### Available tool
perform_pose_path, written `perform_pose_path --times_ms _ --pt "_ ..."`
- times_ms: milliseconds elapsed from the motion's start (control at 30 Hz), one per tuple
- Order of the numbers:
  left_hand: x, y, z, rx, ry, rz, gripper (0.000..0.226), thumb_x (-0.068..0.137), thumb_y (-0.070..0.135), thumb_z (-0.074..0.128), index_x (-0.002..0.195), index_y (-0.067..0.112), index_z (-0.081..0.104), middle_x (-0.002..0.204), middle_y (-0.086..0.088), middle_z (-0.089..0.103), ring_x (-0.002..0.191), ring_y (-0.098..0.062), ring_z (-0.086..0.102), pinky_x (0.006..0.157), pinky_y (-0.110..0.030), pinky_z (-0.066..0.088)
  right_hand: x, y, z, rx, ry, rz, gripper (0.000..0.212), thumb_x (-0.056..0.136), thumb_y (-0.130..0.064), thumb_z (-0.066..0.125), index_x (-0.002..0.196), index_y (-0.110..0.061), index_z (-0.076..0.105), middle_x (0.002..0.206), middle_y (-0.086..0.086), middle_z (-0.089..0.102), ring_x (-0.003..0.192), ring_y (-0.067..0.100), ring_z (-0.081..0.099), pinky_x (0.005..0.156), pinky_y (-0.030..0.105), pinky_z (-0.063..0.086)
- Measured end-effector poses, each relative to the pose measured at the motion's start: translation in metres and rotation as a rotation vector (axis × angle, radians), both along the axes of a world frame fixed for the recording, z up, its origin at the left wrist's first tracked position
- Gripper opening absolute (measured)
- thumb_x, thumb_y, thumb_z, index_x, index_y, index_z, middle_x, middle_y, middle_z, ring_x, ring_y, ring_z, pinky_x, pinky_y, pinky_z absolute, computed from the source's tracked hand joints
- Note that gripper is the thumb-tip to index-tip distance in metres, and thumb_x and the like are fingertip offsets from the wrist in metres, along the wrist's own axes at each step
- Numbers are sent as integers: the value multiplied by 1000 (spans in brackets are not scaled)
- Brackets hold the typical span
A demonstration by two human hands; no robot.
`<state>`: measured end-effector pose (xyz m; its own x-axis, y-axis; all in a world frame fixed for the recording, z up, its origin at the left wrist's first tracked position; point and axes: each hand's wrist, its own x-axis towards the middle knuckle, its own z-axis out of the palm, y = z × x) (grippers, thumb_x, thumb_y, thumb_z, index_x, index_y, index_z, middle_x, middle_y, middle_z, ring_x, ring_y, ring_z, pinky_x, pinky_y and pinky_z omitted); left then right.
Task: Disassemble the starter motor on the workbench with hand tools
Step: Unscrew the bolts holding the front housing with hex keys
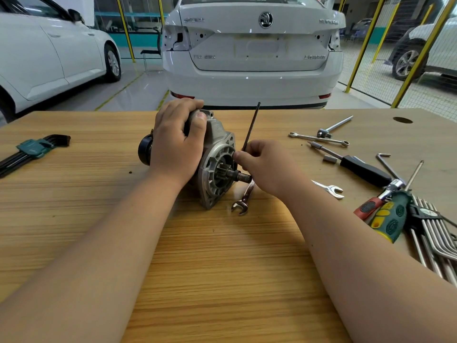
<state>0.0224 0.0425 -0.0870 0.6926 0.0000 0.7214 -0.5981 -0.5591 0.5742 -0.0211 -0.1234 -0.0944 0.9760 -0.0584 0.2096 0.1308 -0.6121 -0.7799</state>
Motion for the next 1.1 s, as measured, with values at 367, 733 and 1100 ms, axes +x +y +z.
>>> perform_pose_path --times_ms 367,733,1100 --pt "-2 0 1 7 19 -5 33 98 25 43 123 13 61 124 2 57 124 -10 41 105 -25 30 -2 -4 7 -185 -124 -41 10 93 -28 59 84 -30 60 70 -18 56 62 -1 51 46 8 29" --pt "-4 1 3 10 36 -11 34 98 24 43 124 11 61 124 1 56 125 -13 41 107 -27 31 -4 -3 13 -385 -269 81 11 89 -18 66 82 -24 60 77 -17 51 68 2 45 56 20 35" --pt "-5 1 2 11 41 -17 35 98 26 42 123 12 60 124 0 56 125 -14 42 108 -31 32 -7 -15 17 -451 -253 171 13 87 -22 68 80 -30 61 72 -20 52 66 -6 50 54 8 35"
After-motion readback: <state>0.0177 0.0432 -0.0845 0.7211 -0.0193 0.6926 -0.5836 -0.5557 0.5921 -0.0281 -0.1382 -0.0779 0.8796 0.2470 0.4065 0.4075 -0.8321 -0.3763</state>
